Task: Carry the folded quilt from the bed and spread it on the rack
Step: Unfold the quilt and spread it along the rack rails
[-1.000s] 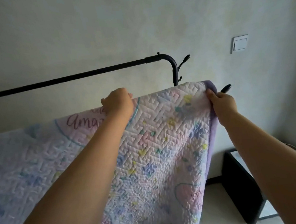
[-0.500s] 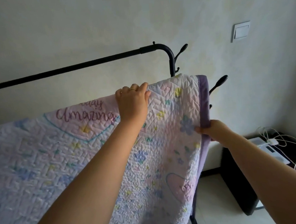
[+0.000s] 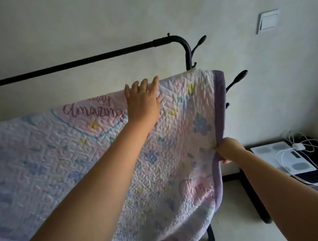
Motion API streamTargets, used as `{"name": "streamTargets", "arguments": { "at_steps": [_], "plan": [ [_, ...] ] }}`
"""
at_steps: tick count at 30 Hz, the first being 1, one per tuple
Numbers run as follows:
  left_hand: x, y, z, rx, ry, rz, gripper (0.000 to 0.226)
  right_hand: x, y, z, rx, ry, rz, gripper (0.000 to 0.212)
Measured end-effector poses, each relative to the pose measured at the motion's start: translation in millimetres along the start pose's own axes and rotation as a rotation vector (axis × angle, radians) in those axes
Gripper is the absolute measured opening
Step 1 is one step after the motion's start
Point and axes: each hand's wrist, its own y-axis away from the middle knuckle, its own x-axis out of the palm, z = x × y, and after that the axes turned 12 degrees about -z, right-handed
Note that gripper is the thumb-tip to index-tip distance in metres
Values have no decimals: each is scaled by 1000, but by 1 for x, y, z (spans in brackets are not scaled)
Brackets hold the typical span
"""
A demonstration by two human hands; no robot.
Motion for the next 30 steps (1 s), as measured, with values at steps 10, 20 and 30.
{"name": "streamTargets", "arguments": {
  "at_steps": [10, 20, 30],
  "plan": [
    [-1, 2, -1, 17, -6, 68, 64, 14, -2, -5, 100, -363, -91, 17],
    [-5, 20, 1, 14, -10, 83, 77, 17, 12, 10, -39, -213, -71, 37],
    [-26, 28, 2, -85, -17, 238, 83, 10, 38, 18, -82, -195, -123, 60]
  ]
}}
